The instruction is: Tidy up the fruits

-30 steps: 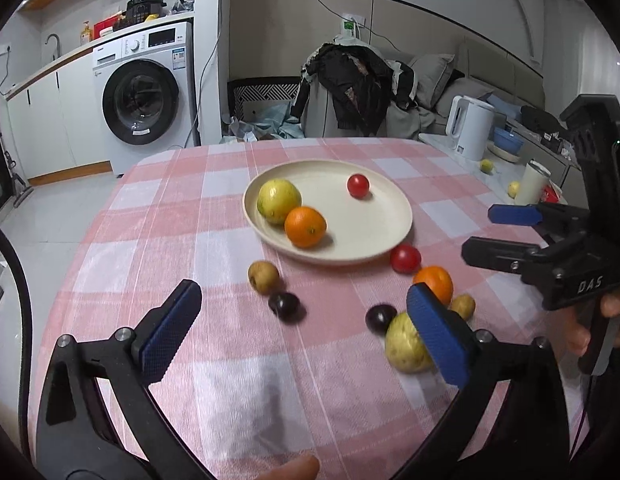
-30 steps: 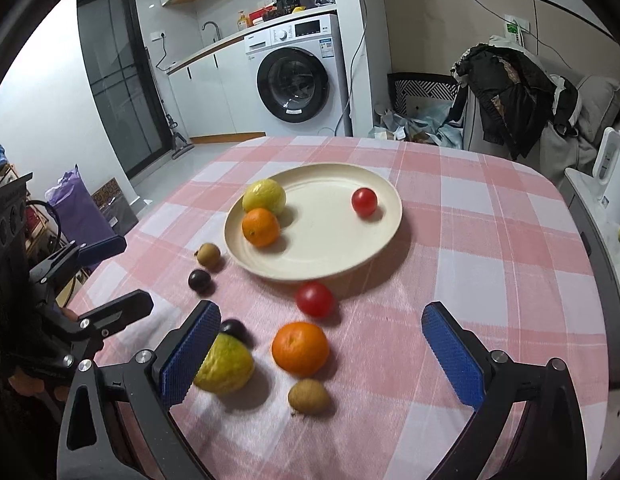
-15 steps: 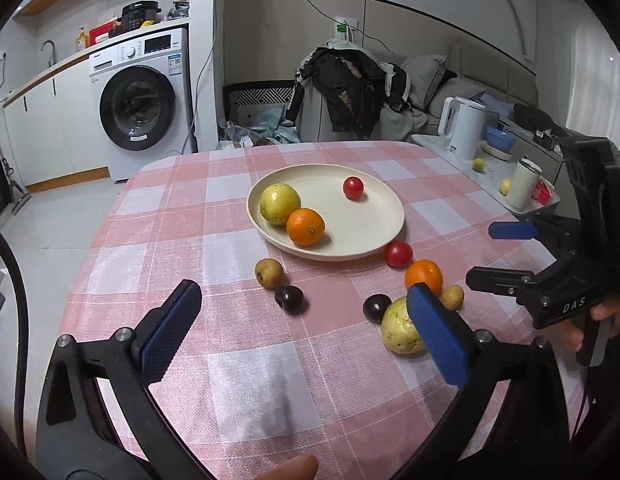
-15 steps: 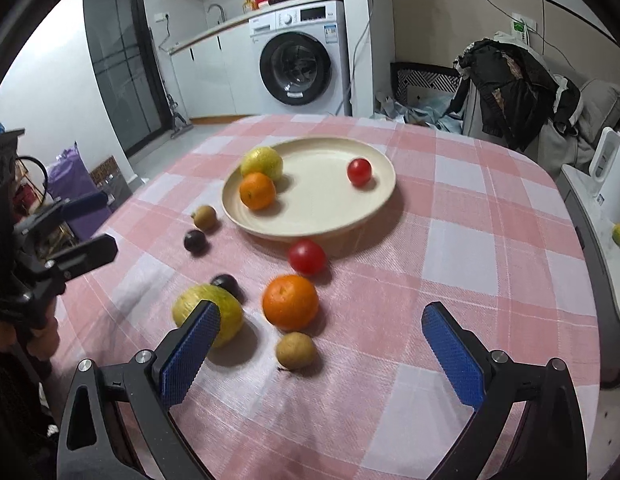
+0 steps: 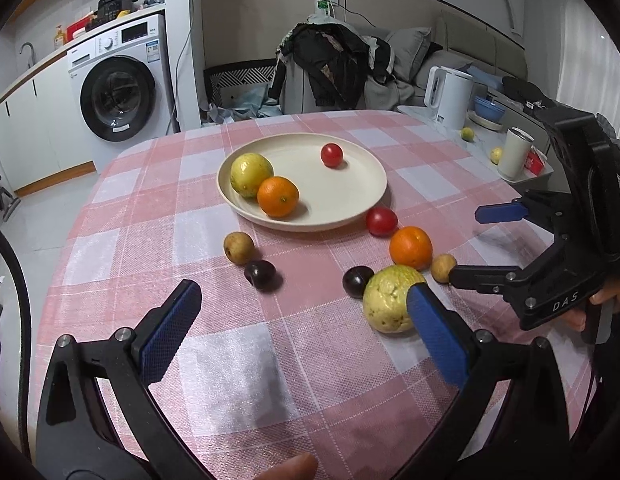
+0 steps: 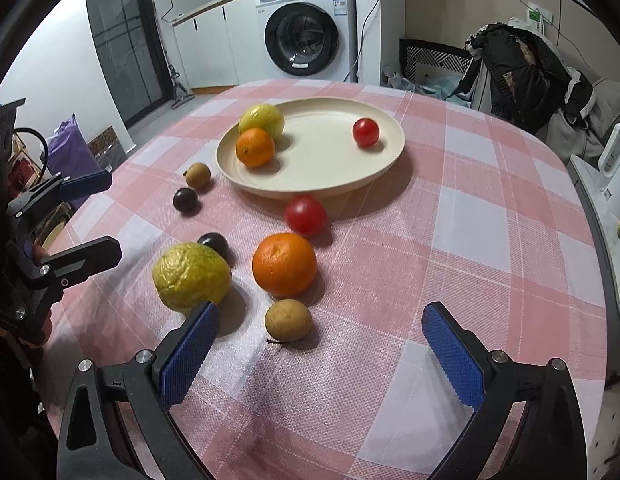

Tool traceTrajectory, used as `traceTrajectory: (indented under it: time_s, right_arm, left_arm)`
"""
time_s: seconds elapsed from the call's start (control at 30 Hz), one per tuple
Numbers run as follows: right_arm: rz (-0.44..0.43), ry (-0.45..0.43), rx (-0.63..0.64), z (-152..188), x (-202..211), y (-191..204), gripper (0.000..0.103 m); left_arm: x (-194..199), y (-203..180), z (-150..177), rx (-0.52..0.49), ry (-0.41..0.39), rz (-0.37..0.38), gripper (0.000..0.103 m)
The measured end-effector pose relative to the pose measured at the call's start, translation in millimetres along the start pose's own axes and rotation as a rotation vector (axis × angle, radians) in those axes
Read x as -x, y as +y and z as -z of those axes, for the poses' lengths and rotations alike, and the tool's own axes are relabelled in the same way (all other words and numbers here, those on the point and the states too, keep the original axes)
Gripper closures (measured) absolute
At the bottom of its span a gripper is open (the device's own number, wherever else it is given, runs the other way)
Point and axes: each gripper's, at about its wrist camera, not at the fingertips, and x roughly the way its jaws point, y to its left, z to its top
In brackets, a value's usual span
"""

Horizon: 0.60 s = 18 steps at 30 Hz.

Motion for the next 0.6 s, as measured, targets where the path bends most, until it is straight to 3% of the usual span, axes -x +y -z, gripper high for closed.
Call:
traceTrajectory:
  time_s: [0.23,0.37,0.6]
  right_arm:
    - [-0.018,0.03,0.021,3.5,-8.4,3.8,0.002]
    - [-0.034,0.039,0.033,4.3,-11.0,6.0,0.019]
    - [-0.051,0.04,0.057,5.4,-13.3,10.3,0.032]
  left_arm:
    - [-11.1,-7.9,4.0,-0.017,0.034,0.022,0.001]
    - [-16.3,-12.5,6.0,-0.03,0.047,0.028,0.001]
    - [-23.7,-13.9,7.8,-0.018,0.061,0.042,0.001]
